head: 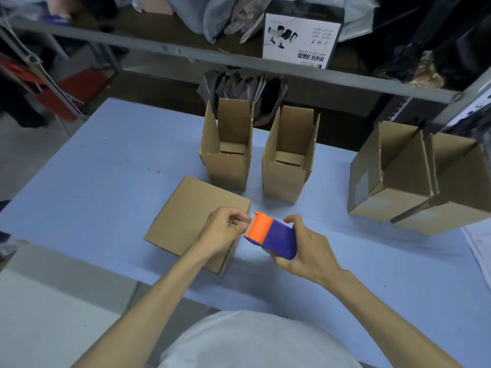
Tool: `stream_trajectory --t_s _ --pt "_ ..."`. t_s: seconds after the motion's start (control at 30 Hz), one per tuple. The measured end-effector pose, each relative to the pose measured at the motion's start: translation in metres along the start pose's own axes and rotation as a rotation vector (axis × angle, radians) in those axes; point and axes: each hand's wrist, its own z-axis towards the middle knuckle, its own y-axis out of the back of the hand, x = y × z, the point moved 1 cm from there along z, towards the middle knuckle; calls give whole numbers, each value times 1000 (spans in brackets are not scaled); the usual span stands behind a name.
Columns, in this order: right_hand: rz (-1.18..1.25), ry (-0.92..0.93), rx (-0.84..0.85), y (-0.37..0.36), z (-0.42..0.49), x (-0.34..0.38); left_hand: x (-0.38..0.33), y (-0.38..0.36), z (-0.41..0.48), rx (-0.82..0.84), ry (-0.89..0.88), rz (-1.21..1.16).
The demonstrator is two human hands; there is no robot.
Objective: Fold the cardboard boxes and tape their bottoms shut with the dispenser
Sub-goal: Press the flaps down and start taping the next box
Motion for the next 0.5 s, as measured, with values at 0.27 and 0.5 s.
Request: stream_trajectory --t_s 0.27,0.5 --pt "-92 125 9 6 7 3 7 0 12 -121 22 73" --pt "-145 20 42 20 -17 -19 19 42 23 -204 36 139"
